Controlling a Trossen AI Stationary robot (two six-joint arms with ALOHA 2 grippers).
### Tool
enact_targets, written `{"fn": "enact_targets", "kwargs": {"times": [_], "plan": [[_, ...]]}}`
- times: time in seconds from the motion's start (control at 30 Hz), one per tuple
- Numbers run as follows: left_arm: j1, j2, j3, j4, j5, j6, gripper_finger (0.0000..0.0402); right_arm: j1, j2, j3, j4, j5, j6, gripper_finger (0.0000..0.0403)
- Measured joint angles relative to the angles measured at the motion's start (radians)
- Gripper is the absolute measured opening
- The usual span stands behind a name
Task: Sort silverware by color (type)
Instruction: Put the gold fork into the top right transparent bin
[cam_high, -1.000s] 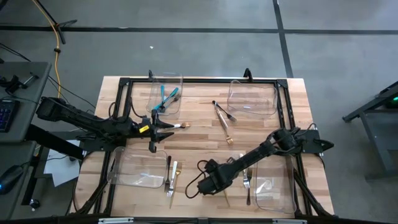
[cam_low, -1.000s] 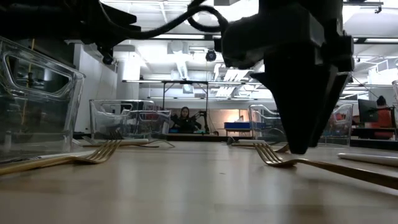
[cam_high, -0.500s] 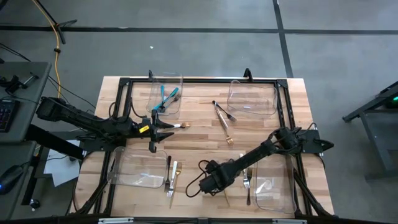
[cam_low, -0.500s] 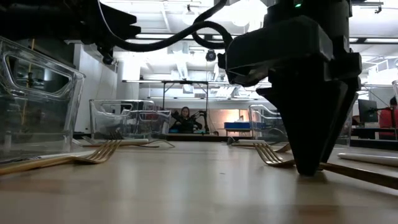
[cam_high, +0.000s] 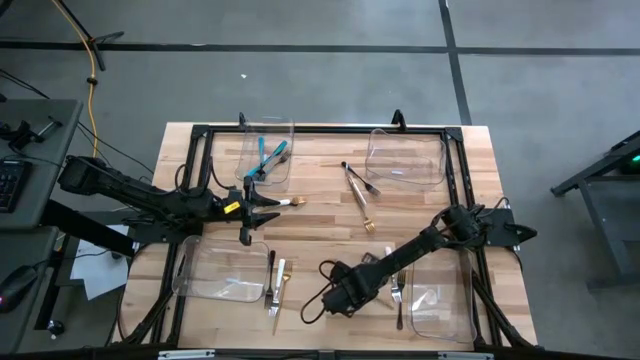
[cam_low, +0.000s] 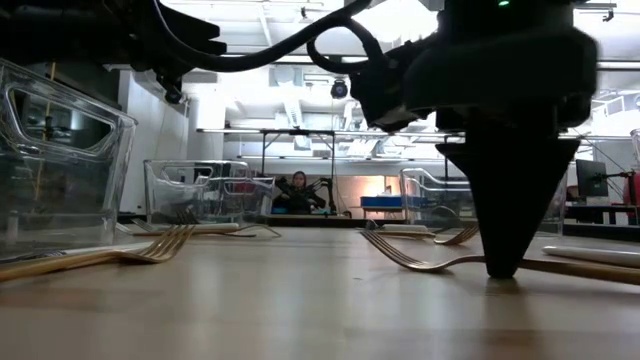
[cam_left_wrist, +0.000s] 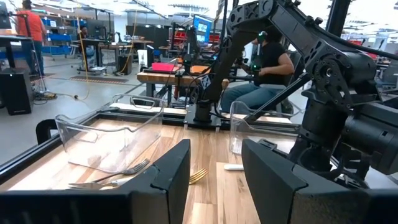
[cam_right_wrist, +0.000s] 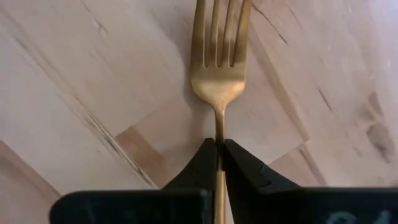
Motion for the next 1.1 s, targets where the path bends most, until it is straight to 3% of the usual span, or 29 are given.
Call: {"fn": "enact_targets", "kwargs": {"times": [0.4, 0.6, 1.1], "plan": [[0.000, 0.000, 0.000, 0.010, 0.000, 0.000, 0.0136, -0.001, -0.099, -0.007, -0.163, 0.234, -0.035, 0.0005], [0.000, 0.000, 0.000, 0.010, 0.000, 0.000, 0.0136, -0.025, -0.136, -0.005, -0.032, 0.309, -0.134, 0.0005], [0.000, 0.000, 0.000, 0.005, 0.009, -0.001, 0.0136, -0.056, -0.173, -0.005, 0.144, 0.275, -0.337, 0.0005]]}}
